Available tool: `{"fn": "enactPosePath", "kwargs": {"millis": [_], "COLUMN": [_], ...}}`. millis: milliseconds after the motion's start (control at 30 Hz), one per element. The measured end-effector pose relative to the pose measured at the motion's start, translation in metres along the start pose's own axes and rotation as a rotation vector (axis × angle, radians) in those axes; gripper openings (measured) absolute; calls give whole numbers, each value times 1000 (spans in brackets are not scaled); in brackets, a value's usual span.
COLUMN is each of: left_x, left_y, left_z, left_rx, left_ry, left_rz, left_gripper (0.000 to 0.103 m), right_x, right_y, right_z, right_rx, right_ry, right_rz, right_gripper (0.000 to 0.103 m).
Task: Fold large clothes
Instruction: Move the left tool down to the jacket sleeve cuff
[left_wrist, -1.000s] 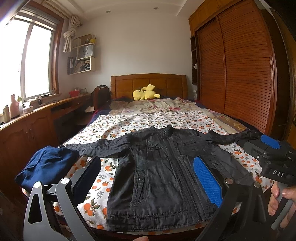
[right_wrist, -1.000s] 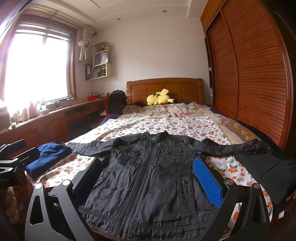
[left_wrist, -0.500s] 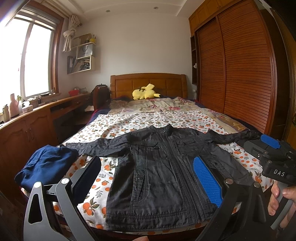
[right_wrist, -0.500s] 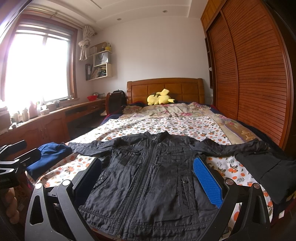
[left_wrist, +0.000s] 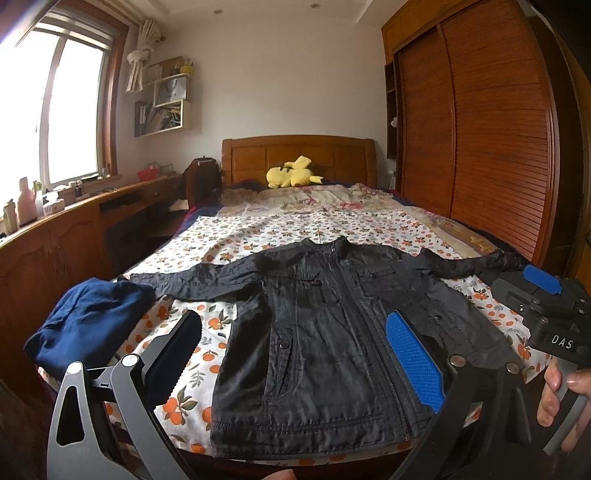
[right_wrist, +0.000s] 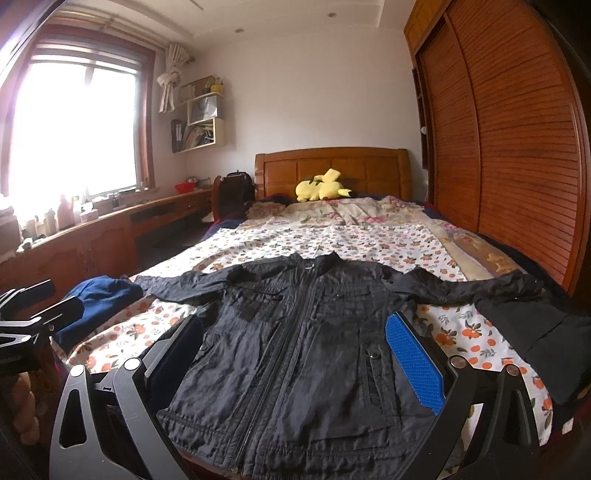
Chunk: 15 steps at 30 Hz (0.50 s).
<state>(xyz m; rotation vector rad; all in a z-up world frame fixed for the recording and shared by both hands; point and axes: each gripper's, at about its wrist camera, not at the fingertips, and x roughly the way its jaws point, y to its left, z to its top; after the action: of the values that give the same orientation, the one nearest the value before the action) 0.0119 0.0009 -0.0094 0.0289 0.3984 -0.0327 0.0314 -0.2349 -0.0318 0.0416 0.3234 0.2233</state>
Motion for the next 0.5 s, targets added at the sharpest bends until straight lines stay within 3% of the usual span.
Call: {"fn": "enactPosePath", "kwargs": {"millis": [500], "left_x": [73], "left_y": [30], "left_z": [-24], "left_rx": [2], "left_ry": [94], "left_rz": [-5], "left_gripper": [101], "right_x": [75], "right_y": [8], "right_z": [-12], "right_rx": [-56], "right_ry": [53], "right_rz": [34], "right_gripper": [96]}}
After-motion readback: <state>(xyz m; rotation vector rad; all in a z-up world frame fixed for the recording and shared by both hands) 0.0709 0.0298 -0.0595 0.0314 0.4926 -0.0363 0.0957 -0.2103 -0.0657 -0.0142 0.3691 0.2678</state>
